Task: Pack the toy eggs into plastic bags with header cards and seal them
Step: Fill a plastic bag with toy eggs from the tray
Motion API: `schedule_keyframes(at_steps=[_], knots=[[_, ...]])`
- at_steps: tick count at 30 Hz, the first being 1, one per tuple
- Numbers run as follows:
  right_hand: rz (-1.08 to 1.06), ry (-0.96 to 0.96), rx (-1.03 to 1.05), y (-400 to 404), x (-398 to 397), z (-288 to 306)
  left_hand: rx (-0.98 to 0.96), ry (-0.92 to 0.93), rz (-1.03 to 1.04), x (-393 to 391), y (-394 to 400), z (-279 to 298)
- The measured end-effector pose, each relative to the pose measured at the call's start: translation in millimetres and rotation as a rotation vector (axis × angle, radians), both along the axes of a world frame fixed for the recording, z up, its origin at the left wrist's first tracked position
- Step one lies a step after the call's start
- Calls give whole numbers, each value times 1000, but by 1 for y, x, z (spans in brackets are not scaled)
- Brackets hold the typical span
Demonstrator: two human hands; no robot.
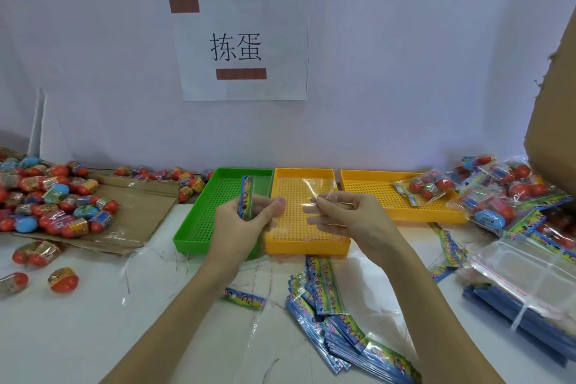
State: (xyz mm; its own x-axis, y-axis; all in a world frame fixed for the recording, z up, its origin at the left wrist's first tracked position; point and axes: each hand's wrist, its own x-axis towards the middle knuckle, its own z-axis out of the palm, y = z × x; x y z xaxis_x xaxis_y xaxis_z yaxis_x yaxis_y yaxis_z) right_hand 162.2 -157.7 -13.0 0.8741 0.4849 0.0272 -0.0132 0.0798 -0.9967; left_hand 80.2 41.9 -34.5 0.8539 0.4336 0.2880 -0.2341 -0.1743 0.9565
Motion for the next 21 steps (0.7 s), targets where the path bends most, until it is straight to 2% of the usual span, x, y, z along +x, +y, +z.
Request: schedule_keyframes(at_steps=[5, 9, 15, 19, 21], knots=[[-30, -21, -36, 5, -4, 1, -90, 61, 86, 4, 2, -3], [-77, -36, -66, 3, -2, 1, -8, -1, -40, 1, 3, -2], [-102, -49, -48, 4, -3, 2, -12, -15, 41, -1, 3, -1], [67, 131, 128, 7, -6, 8, 0, 35, 68, 0, 2, -1], [161, 150, 127, 8, -7, 12, -54, 30, 49, 0, 3, -1]])
